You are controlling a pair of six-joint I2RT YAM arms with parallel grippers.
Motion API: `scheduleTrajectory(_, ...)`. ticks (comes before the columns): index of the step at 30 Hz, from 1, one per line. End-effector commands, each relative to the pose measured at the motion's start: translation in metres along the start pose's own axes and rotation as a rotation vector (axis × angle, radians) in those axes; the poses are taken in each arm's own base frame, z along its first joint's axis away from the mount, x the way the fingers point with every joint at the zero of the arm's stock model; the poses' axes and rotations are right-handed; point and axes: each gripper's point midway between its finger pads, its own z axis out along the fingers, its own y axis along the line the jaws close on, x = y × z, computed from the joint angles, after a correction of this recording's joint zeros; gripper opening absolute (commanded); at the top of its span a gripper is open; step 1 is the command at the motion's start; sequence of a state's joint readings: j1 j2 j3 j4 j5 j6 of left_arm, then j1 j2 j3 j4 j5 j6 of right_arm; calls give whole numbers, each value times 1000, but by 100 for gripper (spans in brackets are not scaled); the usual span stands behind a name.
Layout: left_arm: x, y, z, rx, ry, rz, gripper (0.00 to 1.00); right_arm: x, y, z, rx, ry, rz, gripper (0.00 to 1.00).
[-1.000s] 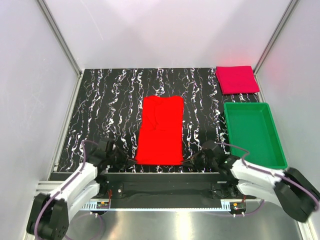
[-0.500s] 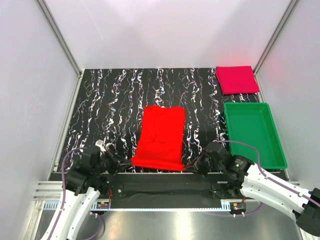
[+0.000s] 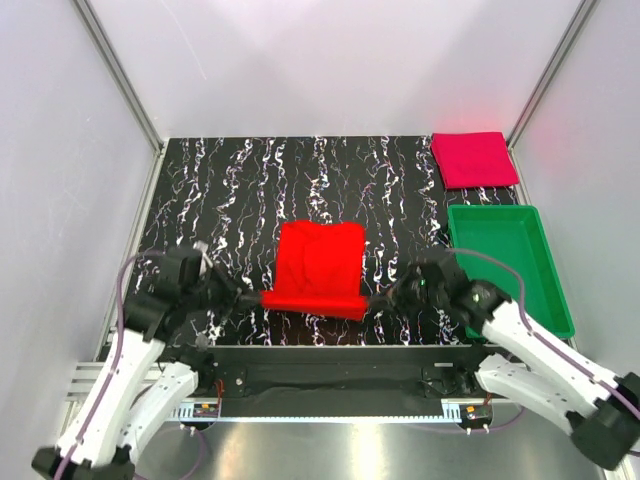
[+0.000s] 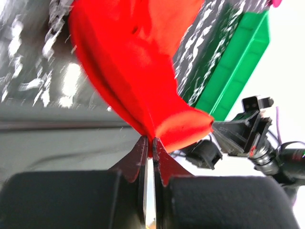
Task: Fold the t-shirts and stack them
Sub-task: Fold the tshirt
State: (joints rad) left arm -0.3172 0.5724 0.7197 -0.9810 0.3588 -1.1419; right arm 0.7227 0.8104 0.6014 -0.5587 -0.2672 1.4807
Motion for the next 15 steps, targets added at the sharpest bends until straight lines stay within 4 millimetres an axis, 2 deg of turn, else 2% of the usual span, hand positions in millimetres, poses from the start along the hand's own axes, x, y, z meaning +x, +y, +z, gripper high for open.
scheduleTrajectory(1,-43,-55,3,86,-129,139,0,-26,43,-10,-59,12,-133,0)
scheduleTrajectory(2,-50,-71,1,106,-147,154,0,-40,45,0,-25,18,-118,0)
scheduleTrajectory(3,-60,-72,14,54,-143,165,0,-57,65,-6,-57,-8,-115,0)
scheduleTrajectory(4,-69,-82,18,56,-157,180,0,-63,71,-5,-65,9,-144,0)
scheduleTrajectory(5,-78,-98,16,71,-177,200,0,-74,71,7,-30,24,-130,0)
scheduleTrajectory(6,-87,-100,31,32,-167,212,0,-87,88,3,-58,8,-137,0)
scheduleTrajectory(7,-94,-107,36,28,-168,224,0,-91,92,6,-60,34,-148,0)
scheduleTrajectory(8,-102,-124,35,46,-183,243,0,-101,97,17,-44,50,-138,0)
scheduleTrajectory(9,-109,-122,53,7,-157,245,0,-110,99,20,-42,50,-130,0)
scheduleTrajectory(10,-117,-131,56,14,-156,245,0,-117,96,31,-22,72,-121,0)
scheduleTrajectory(11,-123,-127,74,-23,-120,240,0,-123,105,33,-35,74,-129,0)
scheduleTrajectory(13,-134,-135,82,-20,-117,242,0,-135,108,39,-37,90,-129,0)
scheduleTrajectory(15,-145,-130,98,-47,-106,230,0,-151,111,51,-28,98,-123,0)
